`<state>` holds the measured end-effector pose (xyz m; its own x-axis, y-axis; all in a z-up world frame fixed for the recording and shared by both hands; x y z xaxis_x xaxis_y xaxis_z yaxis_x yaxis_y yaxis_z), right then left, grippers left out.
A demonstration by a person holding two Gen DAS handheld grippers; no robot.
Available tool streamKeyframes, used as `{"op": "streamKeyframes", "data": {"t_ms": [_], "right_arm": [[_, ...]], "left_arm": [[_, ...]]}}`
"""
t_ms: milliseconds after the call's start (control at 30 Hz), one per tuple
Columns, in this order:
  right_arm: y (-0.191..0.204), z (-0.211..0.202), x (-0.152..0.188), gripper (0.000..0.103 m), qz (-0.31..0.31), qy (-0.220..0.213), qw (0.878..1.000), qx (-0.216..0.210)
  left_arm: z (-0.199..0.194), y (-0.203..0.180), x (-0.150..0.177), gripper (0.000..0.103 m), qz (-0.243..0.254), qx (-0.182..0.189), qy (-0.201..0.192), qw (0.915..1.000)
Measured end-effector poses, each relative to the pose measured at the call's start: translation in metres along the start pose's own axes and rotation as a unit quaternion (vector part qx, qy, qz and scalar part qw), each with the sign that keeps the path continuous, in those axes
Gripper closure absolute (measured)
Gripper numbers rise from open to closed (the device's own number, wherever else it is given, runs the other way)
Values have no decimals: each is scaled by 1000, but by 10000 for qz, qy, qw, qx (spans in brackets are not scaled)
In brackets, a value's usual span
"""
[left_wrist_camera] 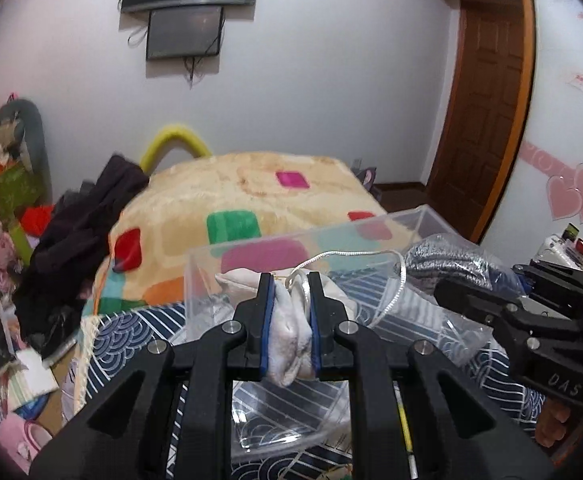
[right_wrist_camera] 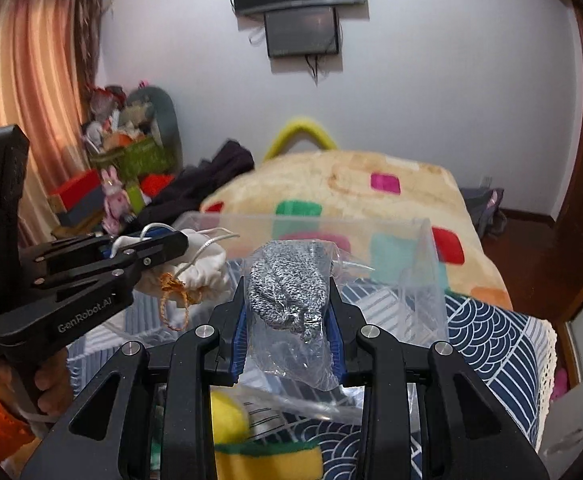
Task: Organize soft objects
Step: 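Lower the white pouch and wool bag into the clear box and release both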
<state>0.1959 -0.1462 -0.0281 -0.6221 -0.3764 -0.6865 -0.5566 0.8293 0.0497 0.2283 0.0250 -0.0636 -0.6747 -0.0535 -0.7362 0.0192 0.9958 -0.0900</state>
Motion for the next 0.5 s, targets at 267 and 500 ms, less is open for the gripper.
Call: {"op": "streamKeyframes", "data": {"t_ms": [267,500], "right_arm": [[-12,25,1,73,46,550,9980,312],[-5,16,6,49,-76,562,9975,432]], "left_arm": [[44,11,5,88,-327,53,725,9968],[43,7,10,61,-189,-51,803,9966]]}}
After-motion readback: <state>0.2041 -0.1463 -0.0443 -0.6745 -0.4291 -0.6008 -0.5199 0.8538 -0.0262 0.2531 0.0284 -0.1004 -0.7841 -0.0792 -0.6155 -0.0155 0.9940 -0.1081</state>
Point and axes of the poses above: each gripper's, at about its wrist camera, not at the fingertips, and z roughly the way its jaws point, y to its left, x to its underside, the point moved 2 cm from there along z, roughly the way its jaws point, and after that the axes turned 10 degrees about y, right-handed, at the moved point
